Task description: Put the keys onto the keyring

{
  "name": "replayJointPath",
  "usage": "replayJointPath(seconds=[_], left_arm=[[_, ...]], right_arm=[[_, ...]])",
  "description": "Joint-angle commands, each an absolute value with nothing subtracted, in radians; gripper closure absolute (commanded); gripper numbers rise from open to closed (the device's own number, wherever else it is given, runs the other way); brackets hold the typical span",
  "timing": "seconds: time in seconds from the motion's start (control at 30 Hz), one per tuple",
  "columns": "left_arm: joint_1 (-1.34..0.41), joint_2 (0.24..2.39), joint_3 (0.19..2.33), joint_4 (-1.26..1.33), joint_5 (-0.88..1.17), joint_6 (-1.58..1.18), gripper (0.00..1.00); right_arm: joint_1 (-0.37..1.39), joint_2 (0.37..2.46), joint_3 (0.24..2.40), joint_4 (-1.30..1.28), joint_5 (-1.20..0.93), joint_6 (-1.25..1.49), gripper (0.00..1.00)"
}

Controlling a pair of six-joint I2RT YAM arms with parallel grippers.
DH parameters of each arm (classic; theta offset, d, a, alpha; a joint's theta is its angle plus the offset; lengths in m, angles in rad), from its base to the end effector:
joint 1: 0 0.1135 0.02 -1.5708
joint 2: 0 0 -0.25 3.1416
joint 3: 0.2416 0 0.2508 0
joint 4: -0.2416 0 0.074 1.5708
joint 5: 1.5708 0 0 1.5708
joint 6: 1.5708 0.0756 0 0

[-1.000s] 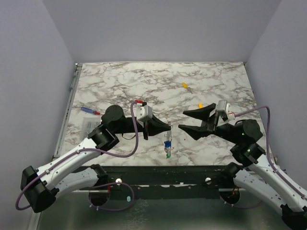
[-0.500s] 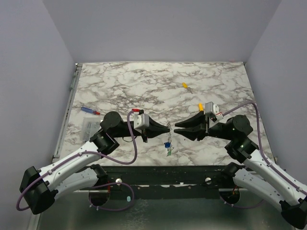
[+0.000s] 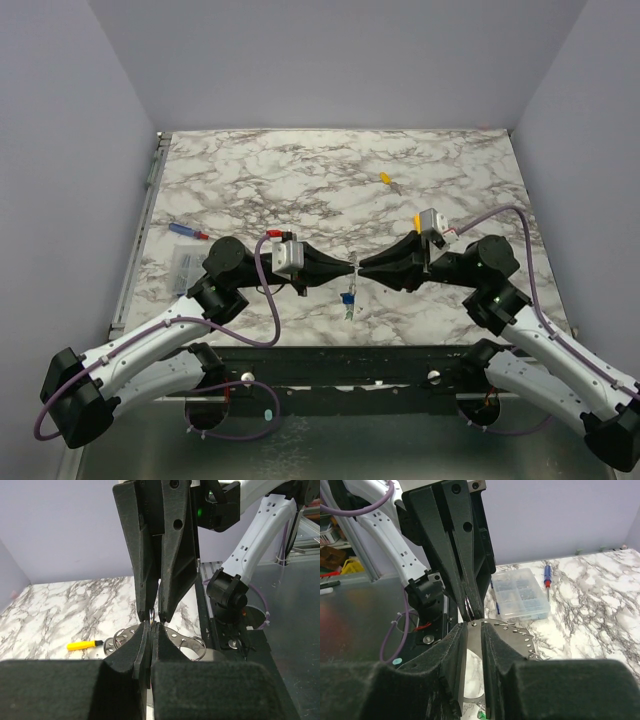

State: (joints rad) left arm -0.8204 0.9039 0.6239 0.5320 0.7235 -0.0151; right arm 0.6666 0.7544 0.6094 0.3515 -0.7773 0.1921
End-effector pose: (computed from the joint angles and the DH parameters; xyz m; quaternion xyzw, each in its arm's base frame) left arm 0.1288 -0.2115 0.3329 0.4819 0.4176 -0.4981 0.5877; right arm 0.1343 0.1731 0.3351 -0.4230 0.4980 0.5163 0.5537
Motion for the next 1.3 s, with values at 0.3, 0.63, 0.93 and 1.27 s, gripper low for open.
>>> replayJointPath(seconds=[0.3,0.63,0.93,1.27], left_arm=[[-0.827,0.902,0.618,0.601,0.752,-0.034,1.00],[-0.828,0.920,0.617,0.606,0.761,-0.036,1.00],[-0.828,0.921,0.614,0.606,0.769,-0.039,1.00],[-0.828,0.892,0.630,0.451,0.738,0.061,0.57]], right_arm=[[0.672,0.798,0.605,0.446,-0.842,0.245,0.78],[0.671,0.837,0.615,0.464,-0.874,0.263,0.87],[0.672,0.837,0.639,0.392,-0.851,0.219,0.99],[0.672,0.808,0.717,0.174,-0.720,0.074,0.99]])
